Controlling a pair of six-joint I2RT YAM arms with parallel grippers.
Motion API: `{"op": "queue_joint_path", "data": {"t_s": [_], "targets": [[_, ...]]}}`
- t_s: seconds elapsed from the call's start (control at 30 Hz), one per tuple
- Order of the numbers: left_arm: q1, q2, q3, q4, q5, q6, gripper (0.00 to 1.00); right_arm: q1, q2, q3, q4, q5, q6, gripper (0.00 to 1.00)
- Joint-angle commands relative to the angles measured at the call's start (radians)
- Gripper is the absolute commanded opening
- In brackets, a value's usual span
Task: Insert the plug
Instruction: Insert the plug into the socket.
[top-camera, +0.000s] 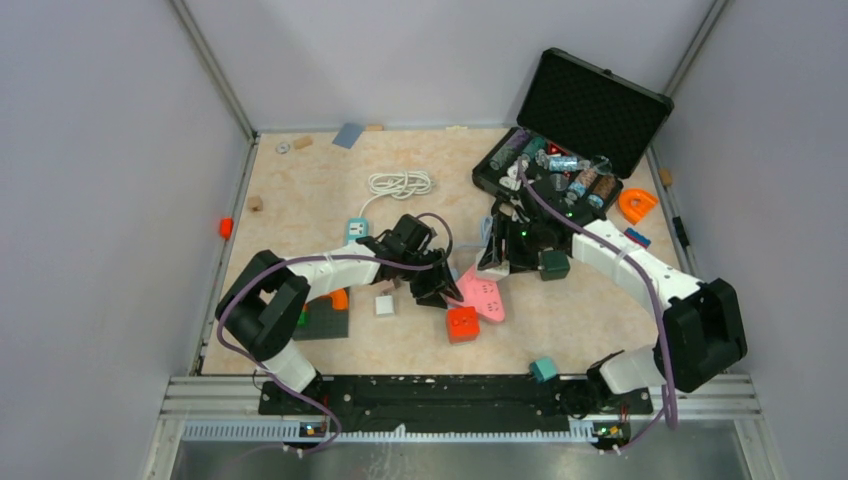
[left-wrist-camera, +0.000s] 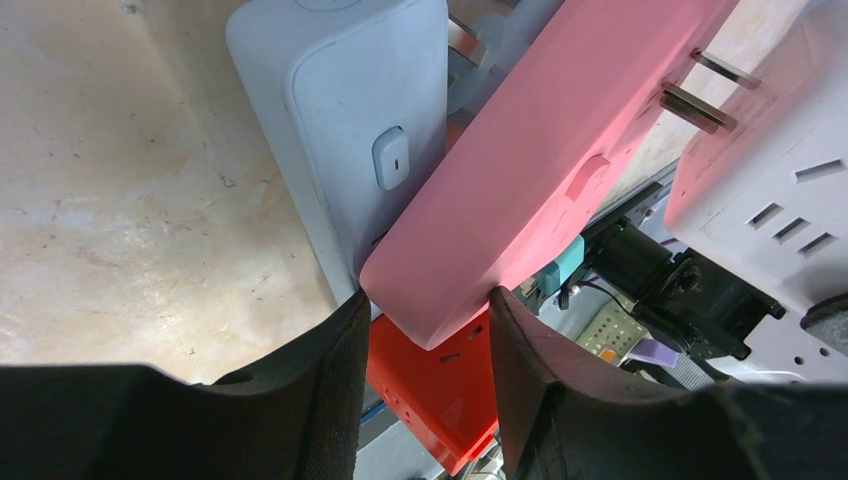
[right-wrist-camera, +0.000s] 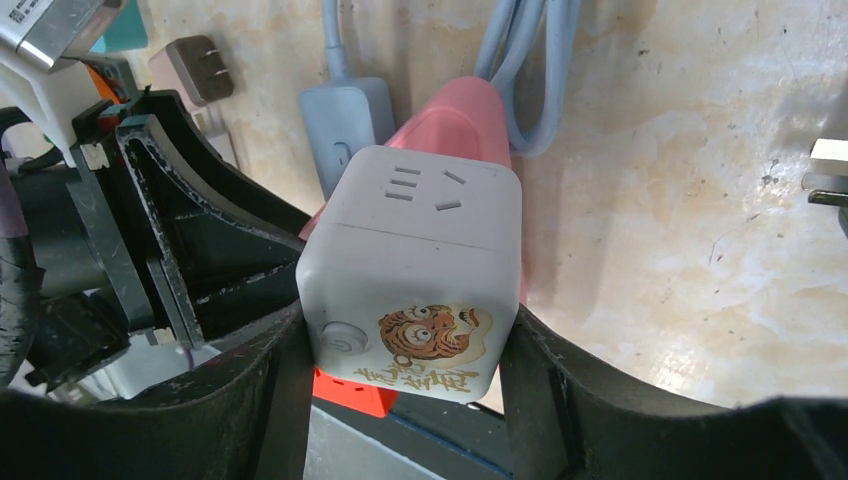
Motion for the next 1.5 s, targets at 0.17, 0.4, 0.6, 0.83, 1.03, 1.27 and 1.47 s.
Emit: {"op": "queue_joint_path", "data": {"t_s": [0.17,0.4,0.6,0.83,1.03,1.27,1.47], "targets": [[-0.003,0.056,-0.037,-0.098,-0.142,0.022,0.47,-0.067,-0.003,-0.099,0.05,0.004,0.07,0.0],[-0.003,0.064,-0.035,-0.096,-0.139,0.022,0.45,-0.146,-0.024,-0.163,0.135,-0.089,0.095,0.0],[-0.003,0.071,-0.033,-0.094,-0.138,0.023,0.44,-0.15,-0.005,-0.167,0.146,-0.121,0.055,0.0],[-0.003,0.079,-0.024,-0.095,-0.136,0.027,0.43,-0.161,0.012,-0.183,0.148,-0.162,-0.04,0.0],[-0.003,0.086,-0.016,-0.1,-0.132,0.034,0.42,-0.161,0.103,-0.122,0.05,-0.167,-0.192,0.0],[-0.003,0.086,-0.023,-0.095,-0.132,0.032,0.41,-0.161,0.105,-0.076,-0.031,-0.065,-0.267,0.0],[-0.003,0.094,-0.014,-0.1,-0.13,0.038,0.39,-0.161,0.086,-0.028,-0.094,-0.048,-0.3,0.0]]}}
